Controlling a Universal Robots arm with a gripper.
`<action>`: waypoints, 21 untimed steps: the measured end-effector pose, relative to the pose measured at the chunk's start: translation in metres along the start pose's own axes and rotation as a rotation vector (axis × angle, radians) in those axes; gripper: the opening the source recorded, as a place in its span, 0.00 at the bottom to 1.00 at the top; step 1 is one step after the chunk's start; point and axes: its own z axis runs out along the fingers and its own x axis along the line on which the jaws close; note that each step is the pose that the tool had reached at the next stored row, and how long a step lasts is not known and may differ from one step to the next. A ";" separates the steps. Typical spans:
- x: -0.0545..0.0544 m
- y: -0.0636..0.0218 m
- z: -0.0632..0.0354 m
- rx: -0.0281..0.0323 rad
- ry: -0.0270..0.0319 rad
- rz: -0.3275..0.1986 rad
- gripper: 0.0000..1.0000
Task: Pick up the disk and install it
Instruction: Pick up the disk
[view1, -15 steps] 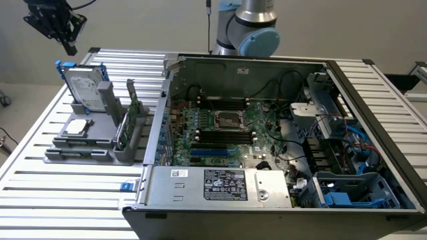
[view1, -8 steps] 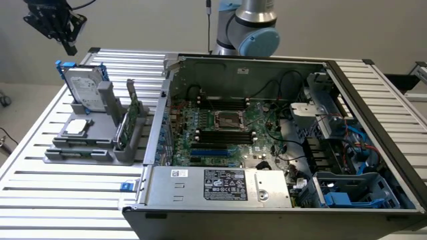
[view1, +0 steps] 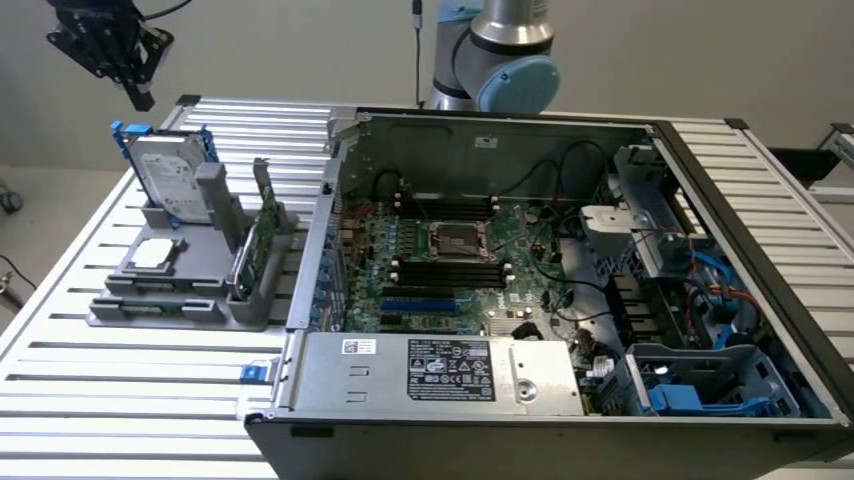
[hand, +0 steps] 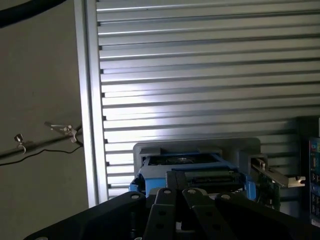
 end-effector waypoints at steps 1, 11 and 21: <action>0.000 0.0000 0.0000 0.0000 0.0000 0.000 0.11; 0.000 0.0000 0.0000 -0.0002 0.0055 -0.147 0.11; 0.000 0.0000 0.0000 -0.0004 0.0124 -0.327 0.11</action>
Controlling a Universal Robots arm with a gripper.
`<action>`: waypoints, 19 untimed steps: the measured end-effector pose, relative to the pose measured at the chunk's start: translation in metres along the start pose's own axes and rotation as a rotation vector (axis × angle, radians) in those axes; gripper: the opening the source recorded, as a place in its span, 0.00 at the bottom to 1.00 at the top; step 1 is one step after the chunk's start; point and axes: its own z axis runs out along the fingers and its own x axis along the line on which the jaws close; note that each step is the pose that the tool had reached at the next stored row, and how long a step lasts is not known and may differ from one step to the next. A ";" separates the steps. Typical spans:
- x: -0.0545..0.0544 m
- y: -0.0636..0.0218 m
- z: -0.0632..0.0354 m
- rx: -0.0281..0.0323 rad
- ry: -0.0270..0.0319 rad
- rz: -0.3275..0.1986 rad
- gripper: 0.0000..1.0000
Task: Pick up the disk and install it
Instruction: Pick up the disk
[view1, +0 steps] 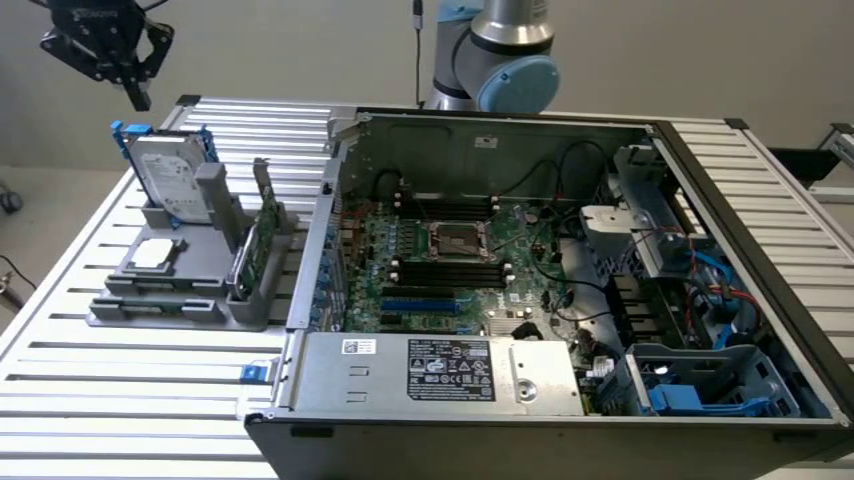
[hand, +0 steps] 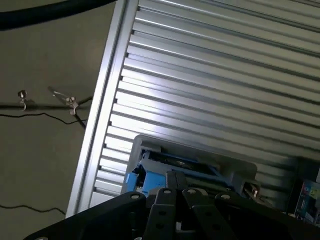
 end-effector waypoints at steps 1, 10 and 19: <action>0.000 0.0000 0.0000 0.0000 0.0008 -0.020 0.11; 0.000 0.0000 0.0000 -0.0001 0.0070 -0.183 0.11; 0.000 0.0000 0.0000 0.0004 0.0134 -0.347 0.11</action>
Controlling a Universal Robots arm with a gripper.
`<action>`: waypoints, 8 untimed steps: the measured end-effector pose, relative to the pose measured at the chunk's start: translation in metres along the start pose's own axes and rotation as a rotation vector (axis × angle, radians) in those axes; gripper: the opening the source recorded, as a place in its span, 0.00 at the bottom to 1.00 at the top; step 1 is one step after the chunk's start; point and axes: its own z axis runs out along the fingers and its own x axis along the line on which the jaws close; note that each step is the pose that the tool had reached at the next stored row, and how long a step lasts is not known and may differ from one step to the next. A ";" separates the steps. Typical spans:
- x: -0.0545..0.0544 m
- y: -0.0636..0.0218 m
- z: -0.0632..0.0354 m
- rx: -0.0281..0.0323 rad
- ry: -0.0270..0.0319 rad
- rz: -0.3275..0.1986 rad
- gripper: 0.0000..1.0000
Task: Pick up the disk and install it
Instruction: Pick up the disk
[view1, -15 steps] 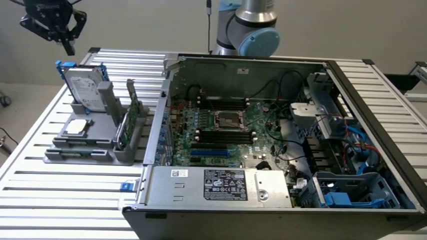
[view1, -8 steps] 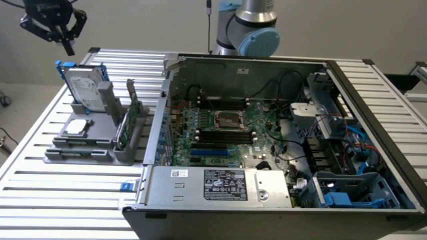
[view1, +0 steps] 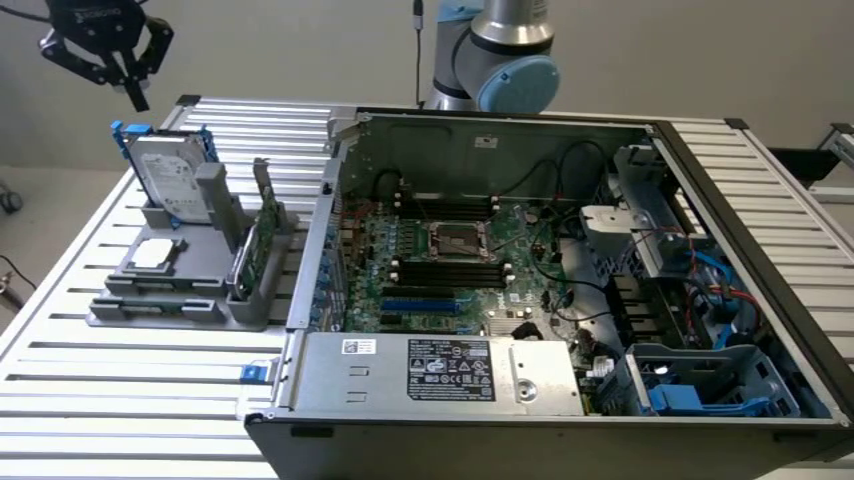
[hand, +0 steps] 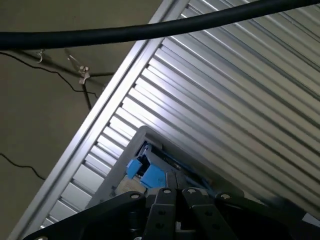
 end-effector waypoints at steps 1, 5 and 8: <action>0.000 0.0000 0.0000 0.0000 0.0007 -0.018 0.11; 0.000 0.0000 0.0000 0.0001 0.0035 -0.090 0.11; 0.000 0.0000 0.0000 0.0000 0.0055 -0.145 0.11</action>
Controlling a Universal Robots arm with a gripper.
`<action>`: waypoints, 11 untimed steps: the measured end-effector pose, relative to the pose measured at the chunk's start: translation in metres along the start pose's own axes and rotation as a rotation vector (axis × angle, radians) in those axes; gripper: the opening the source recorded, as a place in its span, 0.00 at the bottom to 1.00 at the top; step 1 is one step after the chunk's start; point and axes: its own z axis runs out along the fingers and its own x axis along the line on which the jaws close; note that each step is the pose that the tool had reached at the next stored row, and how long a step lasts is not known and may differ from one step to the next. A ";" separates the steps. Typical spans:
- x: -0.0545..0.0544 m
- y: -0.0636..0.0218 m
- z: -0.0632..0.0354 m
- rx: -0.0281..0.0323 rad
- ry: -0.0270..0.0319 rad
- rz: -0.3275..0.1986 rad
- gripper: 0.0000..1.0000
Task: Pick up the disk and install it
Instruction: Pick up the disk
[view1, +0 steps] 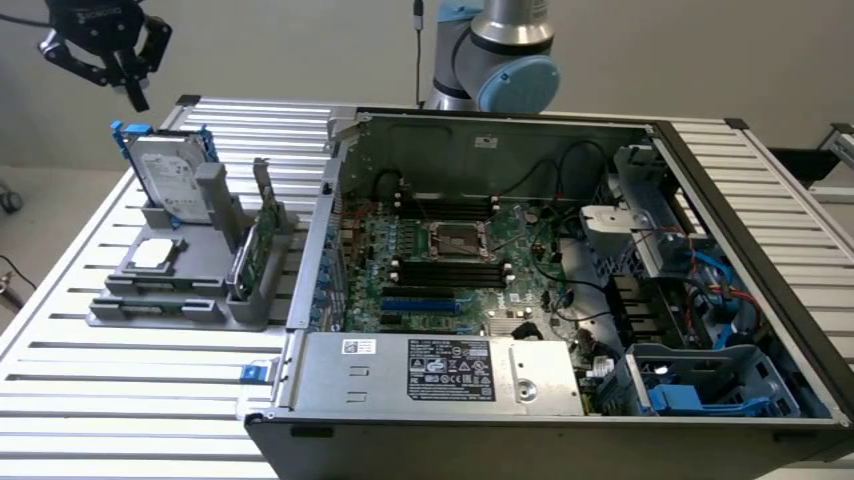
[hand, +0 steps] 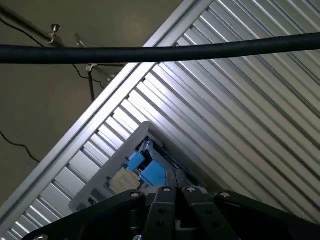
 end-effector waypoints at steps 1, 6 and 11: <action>0.000 0.0000 0.0000 0.0000 0.0007 -0.018 0.11; 0.000 0.0000 0.0000 0.0000 0.0040 -0.110 0.11; 0.000 0.0000 0.0000 -0.0001 0.0075 -0.201 0.11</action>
